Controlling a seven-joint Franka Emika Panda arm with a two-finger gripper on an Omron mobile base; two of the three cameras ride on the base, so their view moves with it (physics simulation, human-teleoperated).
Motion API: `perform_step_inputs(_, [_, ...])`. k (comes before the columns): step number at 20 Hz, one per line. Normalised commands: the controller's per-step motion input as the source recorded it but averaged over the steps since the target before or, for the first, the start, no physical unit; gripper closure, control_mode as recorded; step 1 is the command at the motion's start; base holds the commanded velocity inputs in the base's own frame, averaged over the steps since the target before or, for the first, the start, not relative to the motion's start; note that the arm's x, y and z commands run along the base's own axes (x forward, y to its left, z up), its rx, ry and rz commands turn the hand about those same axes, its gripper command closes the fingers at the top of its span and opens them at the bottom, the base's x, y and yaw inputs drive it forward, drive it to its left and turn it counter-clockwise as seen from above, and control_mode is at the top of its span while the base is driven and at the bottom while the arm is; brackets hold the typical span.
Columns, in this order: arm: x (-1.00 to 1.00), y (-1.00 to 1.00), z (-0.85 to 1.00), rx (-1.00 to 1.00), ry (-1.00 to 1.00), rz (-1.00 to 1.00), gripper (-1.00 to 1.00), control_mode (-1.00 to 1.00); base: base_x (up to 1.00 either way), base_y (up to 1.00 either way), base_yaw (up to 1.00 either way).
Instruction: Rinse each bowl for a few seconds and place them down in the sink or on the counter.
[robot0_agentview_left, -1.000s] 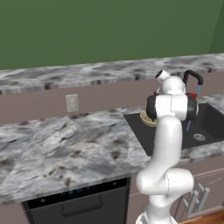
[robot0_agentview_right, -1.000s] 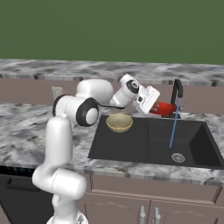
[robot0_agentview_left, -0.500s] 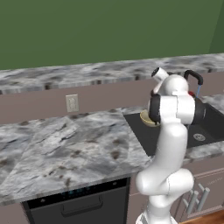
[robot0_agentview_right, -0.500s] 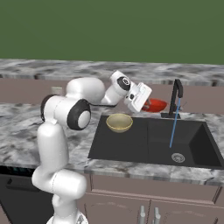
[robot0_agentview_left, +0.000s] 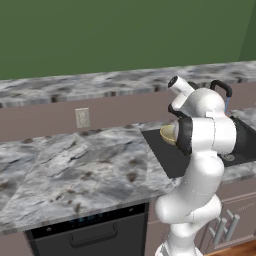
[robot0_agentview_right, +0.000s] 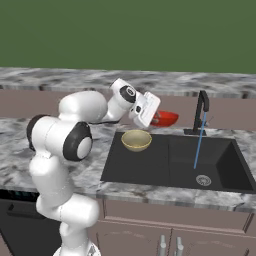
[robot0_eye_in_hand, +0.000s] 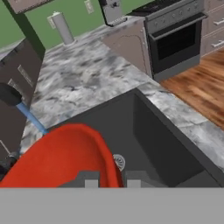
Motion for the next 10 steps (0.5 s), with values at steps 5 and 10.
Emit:
perform_step_inputs(5, [-0.39, 0.46, 0.11, 0.00, 0.00, 0.14, 1.00, -1.00, 0.00, 0.00, 0.00])
perform_step_inputs(10, [-0.39, 0.57, 0.05, 0.00, -0.02, 0.15, 1.00, -1.00, 0.00, 0.00, 0.00])
